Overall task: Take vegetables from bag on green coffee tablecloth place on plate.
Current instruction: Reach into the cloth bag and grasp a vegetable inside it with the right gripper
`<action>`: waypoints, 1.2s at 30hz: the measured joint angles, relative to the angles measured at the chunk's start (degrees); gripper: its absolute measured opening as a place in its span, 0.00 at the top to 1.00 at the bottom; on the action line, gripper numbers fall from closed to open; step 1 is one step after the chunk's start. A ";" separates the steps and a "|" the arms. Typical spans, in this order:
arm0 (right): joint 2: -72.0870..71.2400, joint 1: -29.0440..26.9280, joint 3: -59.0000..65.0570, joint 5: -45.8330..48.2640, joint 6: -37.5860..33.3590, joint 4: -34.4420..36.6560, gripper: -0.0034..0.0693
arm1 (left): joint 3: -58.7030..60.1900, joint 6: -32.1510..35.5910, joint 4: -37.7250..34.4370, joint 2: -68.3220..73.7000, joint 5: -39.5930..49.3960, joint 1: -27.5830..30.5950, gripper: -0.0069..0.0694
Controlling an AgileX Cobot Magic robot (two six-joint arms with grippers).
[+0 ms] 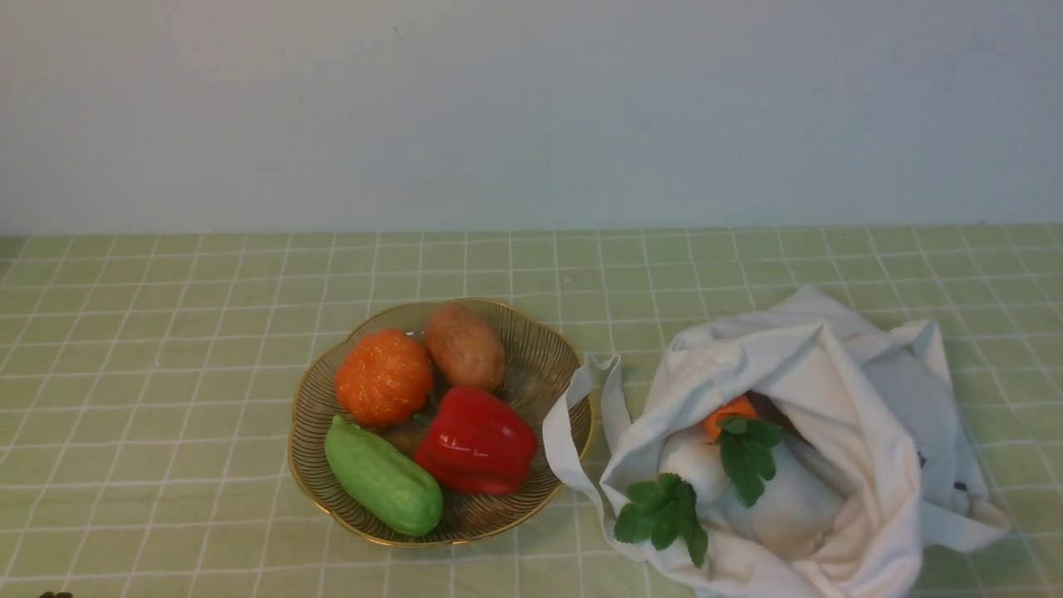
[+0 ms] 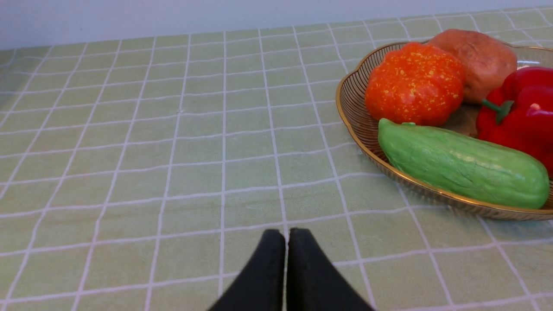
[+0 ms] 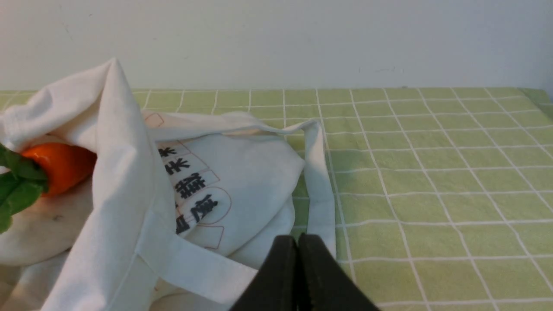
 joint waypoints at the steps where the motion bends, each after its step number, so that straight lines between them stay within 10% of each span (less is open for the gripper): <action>1: 0.00 0.00 0.00 -0.40 0.42 0.77 0.97 | 0.00 0.00 0.00 0.00 0.00 0.00 0.92; 13: 0.00 0.00 0.28 -21.09 11.85 38.36 0.97 | 0.00 0.00 0.00 0.00 0.00 0.00 0.92; 23: 0.00 0.00 -2.73 -21.66 12.03 47.67 0.97 | 0.00 0.00 0.00 0.00 0.00 0.00 0.92; 36: 39.61 0.00 -46.92 39.71 -11.59 34.76 0.97 | 0.00 0.00 0.00 0.00 0.00 0.00 0.92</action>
